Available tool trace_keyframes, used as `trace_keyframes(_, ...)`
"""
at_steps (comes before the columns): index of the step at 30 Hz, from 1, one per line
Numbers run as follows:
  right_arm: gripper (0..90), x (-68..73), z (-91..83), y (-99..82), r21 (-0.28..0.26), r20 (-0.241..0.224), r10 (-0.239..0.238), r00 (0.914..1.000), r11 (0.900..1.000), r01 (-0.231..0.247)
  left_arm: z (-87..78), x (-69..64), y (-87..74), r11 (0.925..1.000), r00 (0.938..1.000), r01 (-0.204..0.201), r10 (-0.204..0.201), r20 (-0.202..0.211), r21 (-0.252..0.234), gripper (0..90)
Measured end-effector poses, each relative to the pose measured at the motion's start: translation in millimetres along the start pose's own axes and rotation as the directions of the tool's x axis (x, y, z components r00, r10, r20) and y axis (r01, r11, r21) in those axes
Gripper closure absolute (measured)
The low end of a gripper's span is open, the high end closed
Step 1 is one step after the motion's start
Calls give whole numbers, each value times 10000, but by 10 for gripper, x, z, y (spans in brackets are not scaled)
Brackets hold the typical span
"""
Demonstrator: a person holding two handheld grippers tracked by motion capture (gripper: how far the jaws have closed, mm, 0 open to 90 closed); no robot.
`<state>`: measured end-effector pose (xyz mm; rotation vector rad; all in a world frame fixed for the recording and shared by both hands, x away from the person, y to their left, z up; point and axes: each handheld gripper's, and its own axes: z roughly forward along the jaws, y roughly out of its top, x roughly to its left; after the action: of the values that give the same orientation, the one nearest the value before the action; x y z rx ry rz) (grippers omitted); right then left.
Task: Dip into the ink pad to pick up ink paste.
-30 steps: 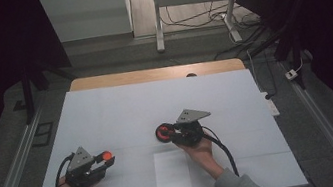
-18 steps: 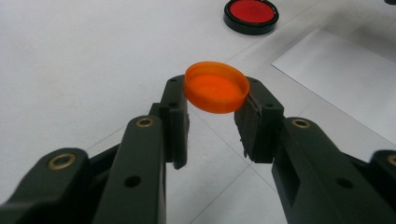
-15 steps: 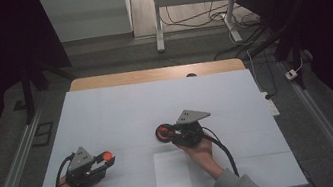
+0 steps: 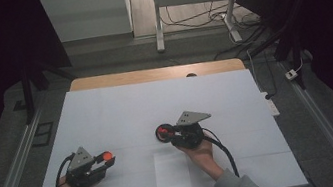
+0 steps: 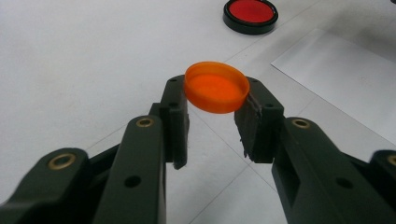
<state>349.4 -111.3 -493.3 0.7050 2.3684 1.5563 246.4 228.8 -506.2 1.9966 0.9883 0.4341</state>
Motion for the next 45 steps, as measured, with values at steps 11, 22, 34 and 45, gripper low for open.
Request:
trace_keyframes(11, 724, 45, -36, 11, -86, -182, -75, 9998, 9999, 74, -9, -1, 7, 10000, 10000, -1, 1, 3, -34, 654)
trace_keyframes(22, 723, 84, -64, 4, -38, -260, -112, 9996, 9999, 111, -9, -2, 7, 10000, 10000, 0, 0, -15, -43, 654)
trace_keyframes(34, 723, 110, -162, -53, 137, -288, -99, 9995, 9999, 103, -17, -4, 9, 10000, 10000, 22, -22, -18, -69, 654)
trace_keyframes(45, 723, 133, -321, -160, 369, -342, -87, 9994, 9993, 100, -17, 0, 11, 10000, 10000, 39, -39, -18, -68, 654)
